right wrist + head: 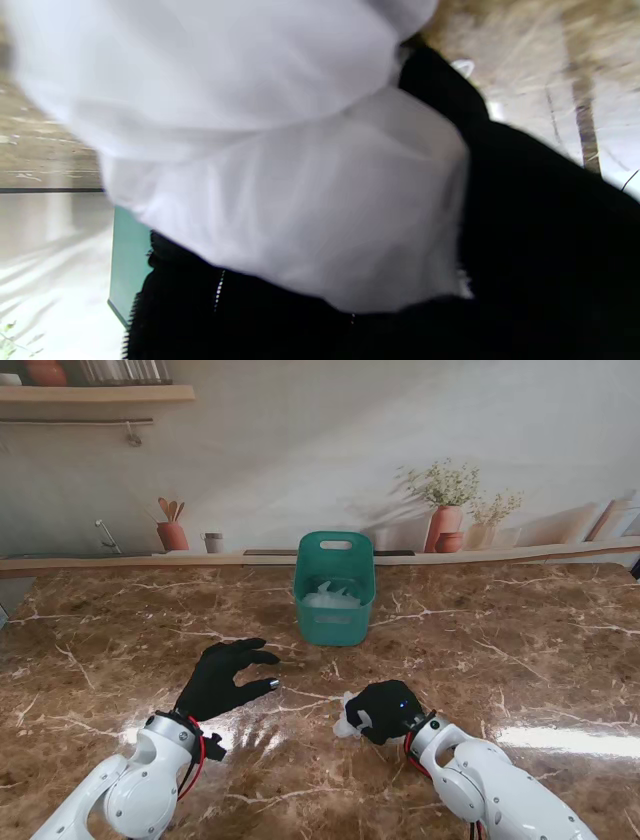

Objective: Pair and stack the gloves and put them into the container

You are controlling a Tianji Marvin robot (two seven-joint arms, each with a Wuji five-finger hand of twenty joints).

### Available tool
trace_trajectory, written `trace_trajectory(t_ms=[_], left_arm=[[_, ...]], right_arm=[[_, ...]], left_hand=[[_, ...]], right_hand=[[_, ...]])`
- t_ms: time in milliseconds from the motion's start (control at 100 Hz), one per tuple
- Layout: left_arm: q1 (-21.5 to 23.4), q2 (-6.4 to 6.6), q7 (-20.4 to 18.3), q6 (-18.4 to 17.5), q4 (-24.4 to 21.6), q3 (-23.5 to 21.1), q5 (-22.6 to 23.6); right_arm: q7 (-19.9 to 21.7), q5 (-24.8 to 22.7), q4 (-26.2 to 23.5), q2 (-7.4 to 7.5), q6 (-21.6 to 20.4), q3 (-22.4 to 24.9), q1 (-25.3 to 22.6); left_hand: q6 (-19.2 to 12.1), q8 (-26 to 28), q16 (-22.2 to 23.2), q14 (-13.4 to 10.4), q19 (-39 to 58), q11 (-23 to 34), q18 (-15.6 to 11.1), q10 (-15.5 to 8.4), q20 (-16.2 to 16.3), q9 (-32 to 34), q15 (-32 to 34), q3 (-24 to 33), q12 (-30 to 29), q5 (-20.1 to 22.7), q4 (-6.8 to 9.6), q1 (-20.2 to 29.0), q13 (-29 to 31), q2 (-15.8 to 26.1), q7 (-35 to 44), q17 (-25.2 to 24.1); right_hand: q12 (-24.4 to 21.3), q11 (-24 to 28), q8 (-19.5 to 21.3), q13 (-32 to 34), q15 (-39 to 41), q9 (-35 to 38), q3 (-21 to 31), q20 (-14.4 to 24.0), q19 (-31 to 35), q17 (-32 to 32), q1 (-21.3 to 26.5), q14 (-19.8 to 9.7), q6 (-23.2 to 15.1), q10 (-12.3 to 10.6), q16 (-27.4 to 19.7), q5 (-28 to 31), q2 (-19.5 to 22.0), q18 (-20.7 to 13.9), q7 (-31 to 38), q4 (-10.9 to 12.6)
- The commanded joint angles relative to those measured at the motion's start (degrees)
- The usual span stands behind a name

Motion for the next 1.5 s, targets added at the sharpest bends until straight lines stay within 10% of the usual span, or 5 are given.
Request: trace_trajectory(t_ms=[0,710,1490], left_arm=[[0.26,0.13,-0.18,-0.17,0.0,0.12,-0.15],[0.93,0.19,-0.59,0.02,0.55,0.96,-0.77],[2.49,0.07,0.35,0.56,0.3,-1.03,-0.1]], right_arm=[[0.55,0.37,2.51,-0.33,0.3,-0.35,-1.13],[5.57,0.81,-15.38,-2.3,-0.44,9.67,4.27],[-3.8,17.45,9.35,-10.02,7.74,-9.23,33.34]], left_hand=[[-1.56,0.11,-0.89,-2.87,-1.92,-1.31,0.02,-0.78,0.24,1.19,-1.82,-1.57,-0.63,0.72,1.73,0.66,-0.14,1.88,0.23,-0.98],[-1.28,0.0,-1.04,-2.85,-1.81,-1.45,-0.17,-0.66,0.67,0.92,-2.1,-2.53,-0.71,0.37,1.83,0.61,-0.61,2.28,-0.16,-0.91],[-1.4,0.02,-1.01,-2.9,-2.44,-1.36,-0.1,-0.74,0.55,1.22,-1.98,-3.18,-0.67,0.48,1.94,0.67,-0.59,2.52,-0.17,-1.02]], right_hand=[[2.7,4.19,-1.46,4.37,4.99,4.34,1.06,-0.79,3.76,3.1,10.17,-0.55,-0.08,-2.66,1.98,2.61,-0.23,-1.7,1.48,5.72],[2.34,3.52,-4.12,5.01,6.44,5.89,0.81,-1.95,4.68,5.89,9.82,-0.29,0.05,-2.2,1.33,3.66,-0.95,-2.82,1.93,5.41],[2.79,3.37,-4.08,4.52,5.73,5.39,0.57,-2.45,3.85,4.96,9.7,-0.84,-0.14,-2.63,1.24,3.27,0.09,-3.61,2.1,5.6]])
